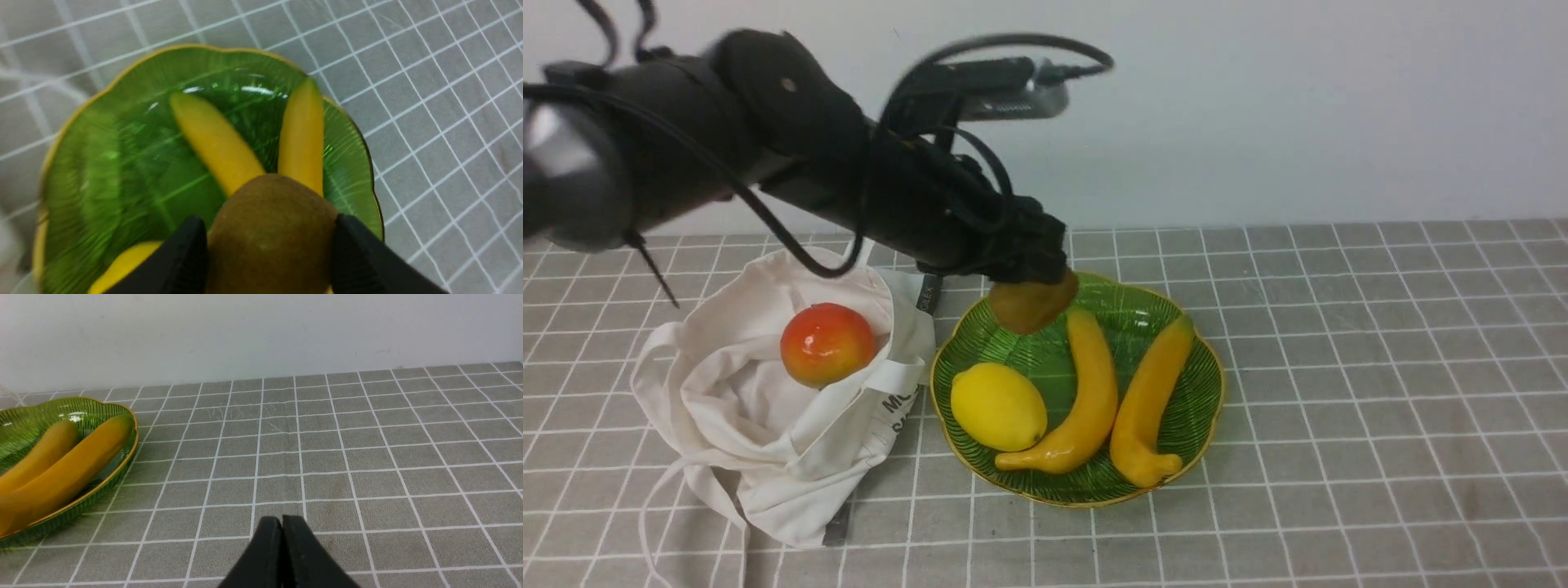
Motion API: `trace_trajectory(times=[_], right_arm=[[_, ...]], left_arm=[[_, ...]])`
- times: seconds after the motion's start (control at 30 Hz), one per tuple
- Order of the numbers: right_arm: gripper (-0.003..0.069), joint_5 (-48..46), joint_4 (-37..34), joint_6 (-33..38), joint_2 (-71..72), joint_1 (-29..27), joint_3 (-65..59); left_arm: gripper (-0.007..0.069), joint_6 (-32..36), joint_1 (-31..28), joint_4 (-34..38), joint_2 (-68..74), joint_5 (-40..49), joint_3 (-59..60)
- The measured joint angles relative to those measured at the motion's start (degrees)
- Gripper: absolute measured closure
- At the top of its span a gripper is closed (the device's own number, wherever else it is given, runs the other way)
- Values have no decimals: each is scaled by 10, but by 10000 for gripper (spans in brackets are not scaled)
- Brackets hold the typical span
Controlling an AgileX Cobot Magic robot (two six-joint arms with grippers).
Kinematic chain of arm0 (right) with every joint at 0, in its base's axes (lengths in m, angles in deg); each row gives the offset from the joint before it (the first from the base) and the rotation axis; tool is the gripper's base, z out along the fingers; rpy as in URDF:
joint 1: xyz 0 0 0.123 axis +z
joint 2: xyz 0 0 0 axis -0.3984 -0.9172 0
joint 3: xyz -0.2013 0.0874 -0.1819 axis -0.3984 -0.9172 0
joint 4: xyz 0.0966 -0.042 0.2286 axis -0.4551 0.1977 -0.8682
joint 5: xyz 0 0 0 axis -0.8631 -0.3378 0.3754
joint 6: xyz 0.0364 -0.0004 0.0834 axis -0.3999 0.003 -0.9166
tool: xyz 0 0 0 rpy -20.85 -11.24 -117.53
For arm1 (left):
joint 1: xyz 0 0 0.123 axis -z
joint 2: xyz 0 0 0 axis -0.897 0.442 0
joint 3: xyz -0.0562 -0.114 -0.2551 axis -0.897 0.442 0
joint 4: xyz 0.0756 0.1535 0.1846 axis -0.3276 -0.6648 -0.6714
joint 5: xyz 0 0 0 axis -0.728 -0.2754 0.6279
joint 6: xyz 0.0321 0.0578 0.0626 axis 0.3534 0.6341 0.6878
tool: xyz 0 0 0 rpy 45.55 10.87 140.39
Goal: Take the fruit out of the bag on the grey coffee tablecloth and place them on the plate.
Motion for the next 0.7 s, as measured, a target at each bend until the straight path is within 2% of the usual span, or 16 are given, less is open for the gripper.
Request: trace_trajectory(times=[0.13,0.27,0.33,0.4,0.47,0.57,0.7], right_arm=[[673,0,0,0,0,0,0],[673,0,0,0,0,0,0],[673,0,0,0,0,0,0],[673,0,0,0,0,0,0],[673,0,0,0,0,0,0],[673,0,0,0,0,0,0],[673,0,0,0,0,0,0]], left_arm=[[219,8,15,2,42,-44,0],[35,8,17,4,82,-69,0],[-27,8,17,4,87,-67,0],[-52,10,17,4,87,-59,0],[-53,13,17,1,81,-36,-5],[-8,14,17,-13,58,6,-21],[144,11,17,-47,5,79,-56]])
